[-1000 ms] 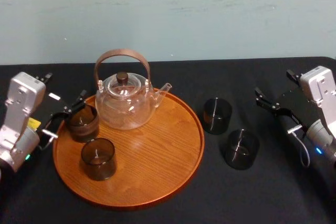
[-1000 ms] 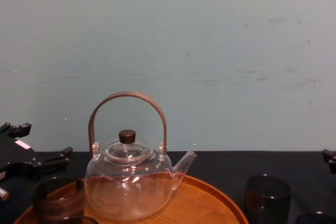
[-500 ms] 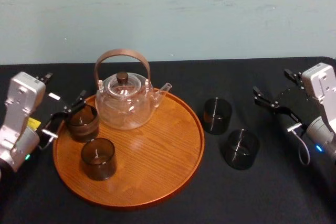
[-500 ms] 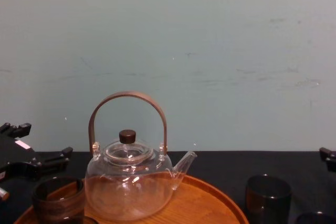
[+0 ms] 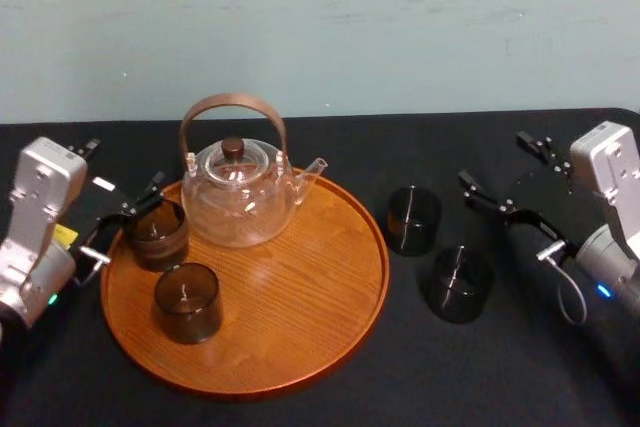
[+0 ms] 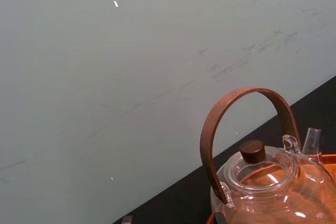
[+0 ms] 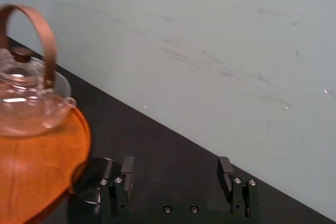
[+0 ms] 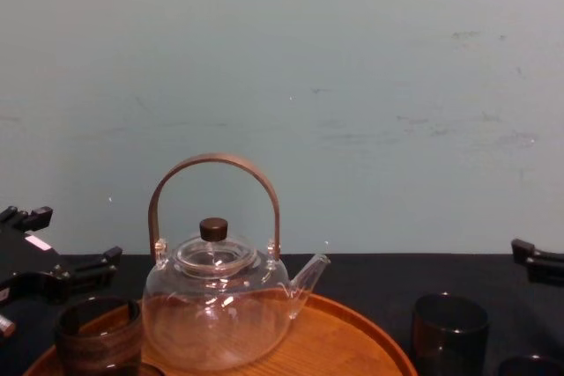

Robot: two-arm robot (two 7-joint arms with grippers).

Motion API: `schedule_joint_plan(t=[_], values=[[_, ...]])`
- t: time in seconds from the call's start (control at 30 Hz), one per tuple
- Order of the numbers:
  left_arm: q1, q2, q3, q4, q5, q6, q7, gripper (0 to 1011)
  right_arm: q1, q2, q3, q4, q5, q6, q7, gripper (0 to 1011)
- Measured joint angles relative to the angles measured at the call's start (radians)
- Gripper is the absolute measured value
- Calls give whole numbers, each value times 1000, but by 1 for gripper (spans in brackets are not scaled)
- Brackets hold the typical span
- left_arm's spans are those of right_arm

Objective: Pick up the glass from the table and place it on the tray.

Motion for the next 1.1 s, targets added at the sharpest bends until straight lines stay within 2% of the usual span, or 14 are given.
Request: schedule_joint_plan(t=[0.5,1.1], values=[[0,0,0,0,0,0,0,1001,-107,25,31,-162,0,15,40,1002],[0,0,0,0,0,0,0,1001,-184,11,41,-222,-25,-10,93,1002]])
